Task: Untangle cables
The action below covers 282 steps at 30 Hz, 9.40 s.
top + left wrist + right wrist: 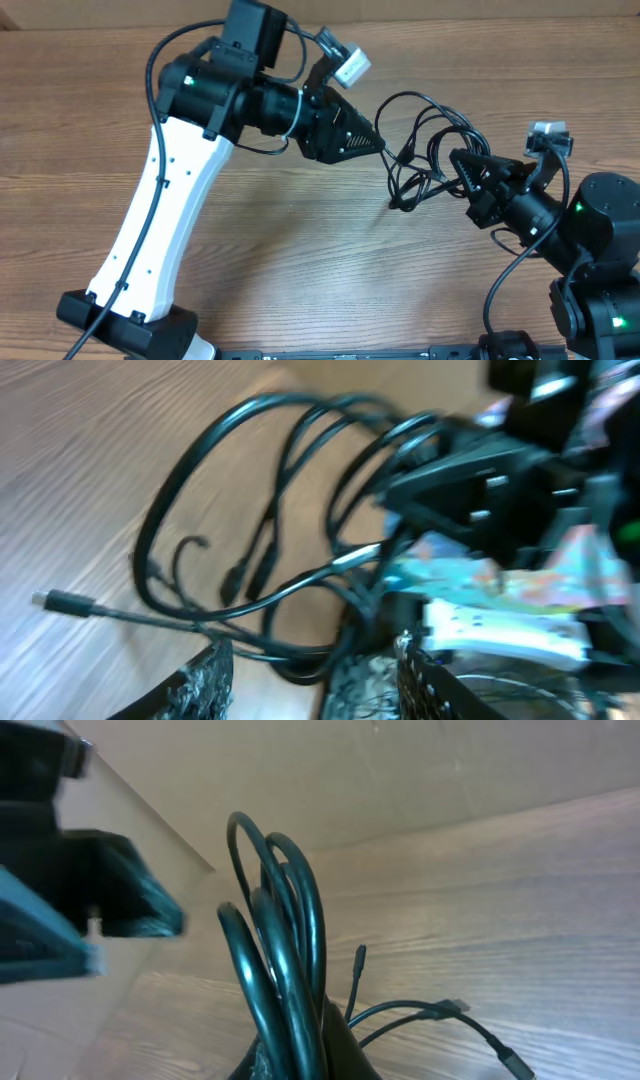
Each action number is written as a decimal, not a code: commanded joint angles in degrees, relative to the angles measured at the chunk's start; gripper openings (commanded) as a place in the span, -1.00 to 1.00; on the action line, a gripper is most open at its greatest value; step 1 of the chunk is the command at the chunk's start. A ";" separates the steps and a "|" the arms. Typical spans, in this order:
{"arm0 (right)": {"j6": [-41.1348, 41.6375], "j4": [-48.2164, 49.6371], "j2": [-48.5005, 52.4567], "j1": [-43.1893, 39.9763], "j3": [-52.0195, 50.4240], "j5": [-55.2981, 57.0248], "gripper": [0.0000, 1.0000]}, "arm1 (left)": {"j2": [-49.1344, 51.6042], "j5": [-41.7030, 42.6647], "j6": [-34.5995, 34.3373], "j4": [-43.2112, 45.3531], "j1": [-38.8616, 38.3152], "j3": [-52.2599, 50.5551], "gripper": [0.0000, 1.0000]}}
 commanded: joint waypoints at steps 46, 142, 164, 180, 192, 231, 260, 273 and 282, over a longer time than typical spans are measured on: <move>2.95 2.60 -0.44 -0.15 0.72 -9.57 -0.92 | 0.83 -47.71 -17.68 5.86 -10.19 0.96 0.14; -0.48 1.03 -0.44 -0.17 0.72 -15.21 0.07 | -2.84 -2.40 13.94 4.98 -10.67 0.98 -0.92; -8.11 -6.21 -0.44 -0.15 0.72 -10.43 0.41 | -2.86 -19.98 -6.12 4.79 -10.58 0.98 -0.92; -11.28 -6.54 -0.44 -0.15 0.72 -10.51 -0.64 | -2.86 -7.39 -0.39 3.98 -10.56 0.98 -0.91; -11.23 -7.78 -0.44 -0.15 0.72 -10.54 -0.93 | -2.84 -18.64 -9.79 4.57 -10.51 0.98 -0.91; -11.30 -10.54 -0.44 -0.15 0.72 -10.51 0.37 | -2.84 -27.50 -12.61 4.98 -10.60 0.98 -0.92; -11.28 -10.47 -0.44 -0.15 0.72 -10.51 0.05 | -2.84 -10.67 -8.26 6.47 -11.37 0.98 -0.91; -11.28 -10.34 -0.42 -0.15 0.72 -10.54 -0.42 | -2.84 -9.62 -8.28 6.69 -14.08 0.98 -0.92; -11.28 -11.43 -0.44 -0.15 0.72 -10.54 -0.69 | -2.84 -22.84 -18.18 6.69 -13.92 0.98 -0.92</move>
